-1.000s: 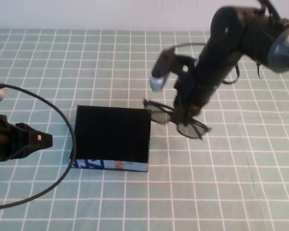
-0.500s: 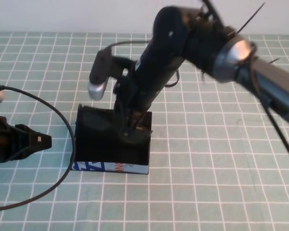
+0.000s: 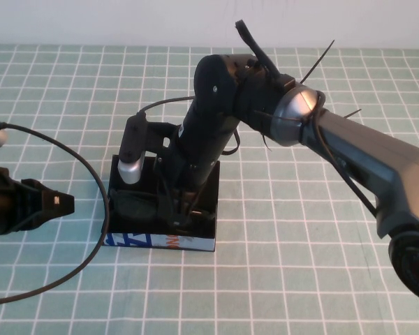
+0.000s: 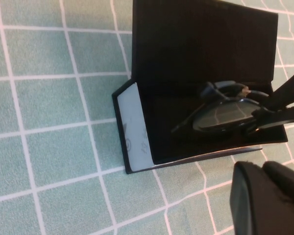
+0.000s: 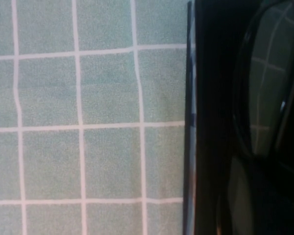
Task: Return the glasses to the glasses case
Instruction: Place the glasses in the glasses case, then close the glasses case
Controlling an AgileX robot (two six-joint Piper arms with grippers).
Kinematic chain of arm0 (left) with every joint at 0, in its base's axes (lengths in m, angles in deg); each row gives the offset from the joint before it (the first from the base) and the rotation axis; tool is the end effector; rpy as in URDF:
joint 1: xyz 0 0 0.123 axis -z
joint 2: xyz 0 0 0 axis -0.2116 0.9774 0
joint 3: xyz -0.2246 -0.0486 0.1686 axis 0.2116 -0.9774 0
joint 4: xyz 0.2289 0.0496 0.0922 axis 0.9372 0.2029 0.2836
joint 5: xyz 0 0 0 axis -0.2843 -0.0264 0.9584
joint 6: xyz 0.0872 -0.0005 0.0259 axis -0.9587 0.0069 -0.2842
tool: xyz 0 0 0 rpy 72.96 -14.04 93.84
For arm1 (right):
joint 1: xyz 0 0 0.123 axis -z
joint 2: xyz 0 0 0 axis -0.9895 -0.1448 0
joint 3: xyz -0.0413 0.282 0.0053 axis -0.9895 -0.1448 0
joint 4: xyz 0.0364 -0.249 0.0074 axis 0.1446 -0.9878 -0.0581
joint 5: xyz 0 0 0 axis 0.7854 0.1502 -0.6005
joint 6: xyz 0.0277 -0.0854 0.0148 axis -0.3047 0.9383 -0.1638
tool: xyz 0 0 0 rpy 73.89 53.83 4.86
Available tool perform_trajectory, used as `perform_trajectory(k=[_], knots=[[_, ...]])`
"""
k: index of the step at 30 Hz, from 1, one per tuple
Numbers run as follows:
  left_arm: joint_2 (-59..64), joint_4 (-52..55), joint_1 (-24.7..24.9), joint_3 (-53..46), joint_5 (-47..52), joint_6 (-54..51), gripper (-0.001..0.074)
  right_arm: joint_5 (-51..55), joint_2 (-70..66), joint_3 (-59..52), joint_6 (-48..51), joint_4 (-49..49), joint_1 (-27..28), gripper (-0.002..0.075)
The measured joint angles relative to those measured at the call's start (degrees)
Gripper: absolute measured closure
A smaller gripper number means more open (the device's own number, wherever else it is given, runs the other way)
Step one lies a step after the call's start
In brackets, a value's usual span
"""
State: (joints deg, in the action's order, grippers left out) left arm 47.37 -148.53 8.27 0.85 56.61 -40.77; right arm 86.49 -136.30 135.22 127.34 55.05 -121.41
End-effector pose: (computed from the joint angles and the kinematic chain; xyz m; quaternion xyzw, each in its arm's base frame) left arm 0.2401 -0.0391 0.2401 0.0809 0.9063 -0.2926 0.2940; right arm 0.3562 0.3307 0.2351 -0.6968 0.6885 0.1354 0.1486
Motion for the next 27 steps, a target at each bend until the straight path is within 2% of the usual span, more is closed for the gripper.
perform_trajectory(k=[4,12,17,19,22,24,27], knots=[[0.0,0.0,0.0,0.0,0.0,0.0,0.0733,0.0,-0.1,0.0,0.0,-0.3,0.0,0.071],[0.0,0.0,0.0,0.0,-0.4,0.0,0.0733,0.0,-0.1,0.0,0.0,-0.3,0.0,0.0595],[1.8,0.0,0.0,0.0,1.2,-2.7,0.0733,-0.8,0.0,1.5,-1.4,-0.8,0.3,0.0584],[2.9,0.0,0.4,0.0,1.4,-3.2,0.0733,-2.7,0.4,3.0,-5.0,-1.0,1.0,0.0595],[4.3,0.0,2.5,0.0,0.6,-3.5,0.0733,-7.6,1.0,5.7,-14.6,-1.0,2.2,0.0661],[4.7,0.0,5.1,-0.5,-1.9,-3.6,0.0733,-11.1,1.3,7.0,-21.5,-0.6,3.4,0.0705],[4.7,-0.3,9.7,-2.3,-7.9,-3.6,0.0733,-14.0,1.4,7.6,-28.2,-0.1,5.8,0.0728]])
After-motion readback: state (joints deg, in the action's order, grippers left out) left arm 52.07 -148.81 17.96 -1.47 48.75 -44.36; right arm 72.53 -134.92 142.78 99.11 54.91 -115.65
